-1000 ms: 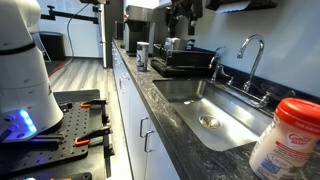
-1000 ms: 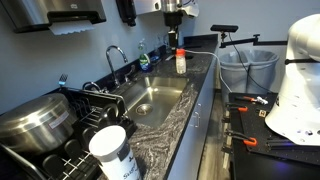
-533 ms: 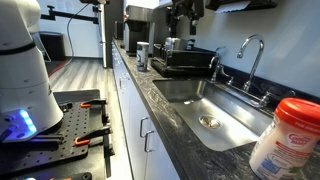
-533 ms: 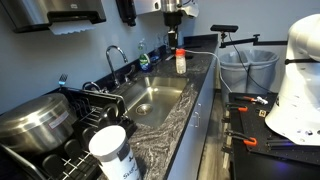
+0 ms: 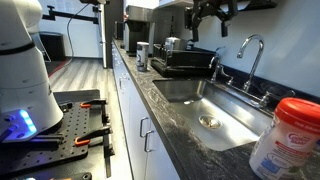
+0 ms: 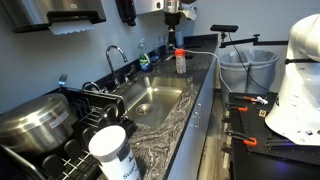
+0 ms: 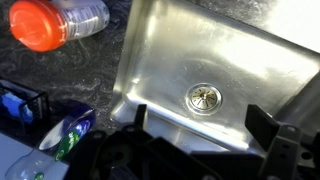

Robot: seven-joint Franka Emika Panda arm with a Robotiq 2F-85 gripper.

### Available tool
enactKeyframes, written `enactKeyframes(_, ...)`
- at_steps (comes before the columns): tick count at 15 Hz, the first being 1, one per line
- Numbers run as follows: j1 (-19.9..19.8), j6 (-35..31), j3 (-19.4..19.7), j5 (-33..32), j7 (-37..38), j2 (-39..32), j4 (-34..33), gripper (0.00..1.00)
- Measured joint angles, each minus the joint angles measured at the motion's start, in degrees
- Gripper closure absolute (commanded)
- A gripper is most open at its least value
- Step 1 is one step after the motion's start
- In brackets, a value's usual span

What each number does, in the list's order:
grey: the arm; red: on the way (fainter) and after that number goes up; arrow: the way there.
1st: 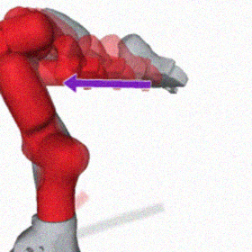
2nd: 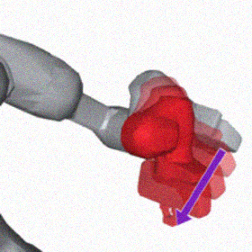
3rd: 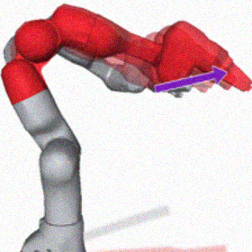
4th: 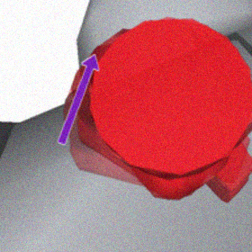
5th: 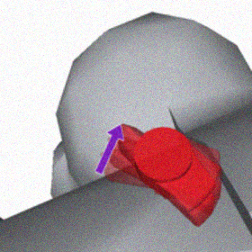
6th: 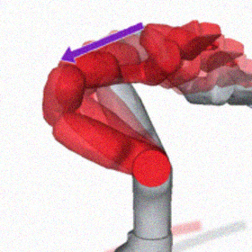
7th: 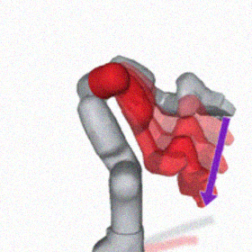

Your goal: Open the faucet using the faucet handle on the right then close it.

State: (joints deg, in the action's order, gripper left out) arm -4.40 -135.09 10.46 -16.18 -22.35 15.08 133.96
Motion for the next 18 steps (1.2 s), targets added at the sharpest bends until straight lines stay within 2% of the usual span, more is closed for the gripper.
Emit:
enactKeyframes(3,0.1,-4.0,2.6,4.6,-10.3,-3.5,-2.1,0.0)
enactKeyframes(6,0.4,-4.5,3.4,11.7,-20.2,-7.1,-5.3,0.0)
enactKeyframes(18,-0.4,-6.0,2.8,13.2,-22.0,-9.4,-6.7,0.0)
